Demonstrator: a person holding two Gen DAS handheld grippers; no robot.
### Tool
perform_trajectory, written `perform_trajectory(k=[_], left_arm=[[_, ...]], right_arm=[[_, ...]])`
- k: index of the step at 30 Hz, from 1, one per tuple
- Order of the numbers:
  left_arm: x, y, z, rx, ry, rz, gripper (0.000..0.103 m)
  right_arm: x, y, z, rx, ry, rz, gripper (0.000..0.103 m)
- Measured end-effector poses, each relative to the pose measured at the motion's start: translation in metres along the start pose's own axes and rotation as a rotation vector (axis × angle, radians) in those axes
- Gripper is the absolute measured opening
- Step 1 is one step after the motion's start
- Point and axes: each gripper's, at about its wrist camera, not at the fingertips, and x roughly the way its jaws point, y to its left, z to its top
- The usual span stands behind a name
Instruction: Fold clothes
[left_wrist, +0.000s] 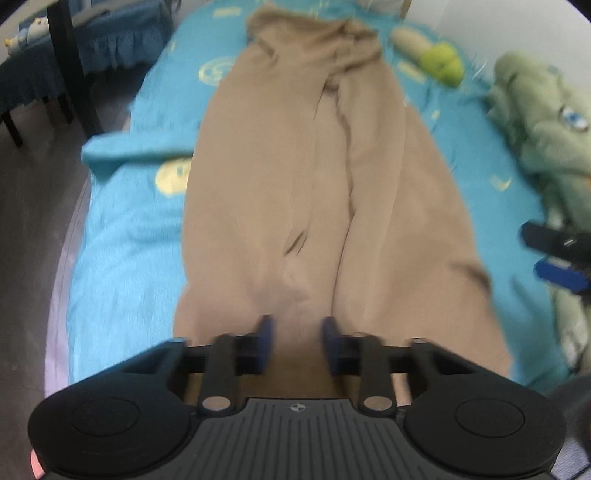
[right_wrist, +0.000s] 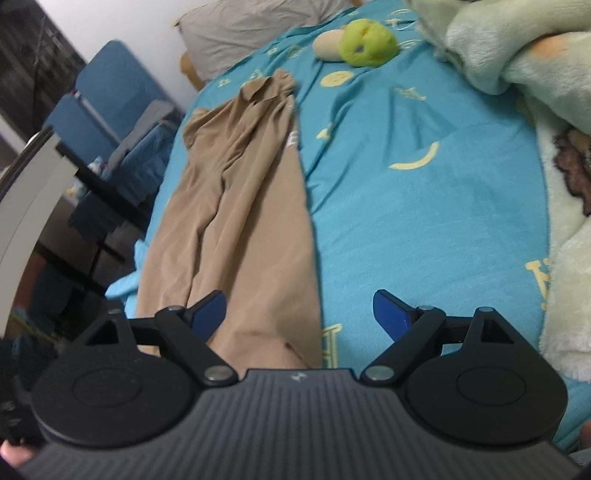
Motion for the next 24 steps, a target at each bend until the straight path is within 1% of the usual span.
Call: perform_trajectory(k=[1, 5, 7, 10, 13, 14, 15, 16, 17, 18, 19, 20, 21, 23, 24], left_arm=[[-0.001, 0.0, 0.0, 0.001, -0.005, -0.009, 0.005], [-0.017, -0.002, 0.001, 0.018, -0.043, -0.061, 0.004], [-0.032, -0.006, 0.0, 0.037, -0.071, -0.121, 0.004], [-0.031, 0.007, -0.001, -0.029, -0.059, -0.146, 0.005], [-0.029, 0.023, -0.001, -0.104, -0.041, -0.164, 0.006], [-0.028, 0.028, -0.001, -0.129, -0.035, -0.17, 0.01], [-0.027, 0.033, -0.002, -0.154, -0.029, -0.176, 0.023], [-0.026, 0.038, -0.002, -0.18, -0.023, -0.182, 0.032], [-0.025, 0.044, -0.002, -0.205, -0.017, -0.188, 0.051], [-0.024, 0.049, -0.002, -0.23, -0.011, -0.194, 0.063], [-0.023, 0.054, -0.001, -0.257, -0.018, -0.174, 0.066], [-0.023, 0.057, -0.001, -0.276, -0.028, -0.145, 0.072], [-0.019, 0.058, 0.0, -0.283, -0.021, -0.116, 0.077], [-0.01, 0.058, 0.002, -0.29, 0.003, -0.055, 0.078], [-0.006, 0.056, 0.002, -0.281, 0.018, -0.036, 0.079]], right_arm=[[0.001, 0.001, -0.001, -0.007, 0.004, 0.002, 0.088], [0.008, -0.001, -0.002, 0.006, 0.036, 0.01, 0.088], [0.009, -0.003, -0.003, 0.016, 0.048, 0.014, 0.088], [0.012, -0.003, -0.003, 0.021, 0.068, 0.017, 0.088], [0.02, -0.003, -0.003, 0.025, 0.118, 0.015, 0.088], [0.024, -0.004, -0.004, 0.031, 0.144, 0.013, 0.088], [0.027, -0.004, -0.005, 0.039, 0.17, 0.013, 0.088], [0.03, -0.004, -0.005, 0.046, 0.189, 0.016, 0.088], [0.031, -0.005, -0.005, 0.053, 0.202, 0.022, 0.088], [0.031, -0.005, -0.006, 0.058, 0.212, 0.026, 0.088], [0.032, -0.005, -0.006, 0.061, 0.218, 0.028, 0.088], [0.032, -0.005, -0.007, 0.063, 0.225, 0.03, 0.088], [0.034, -0.005, -0.007, 0.064, 0.234, 0.032, 0.088], [0.037, -0.003, -0.009, 0.059, 0.256, 0.039, 0.088], [0.038, -0.002, -0.01, 0.051, 0.268, 0.043, 0.089]])
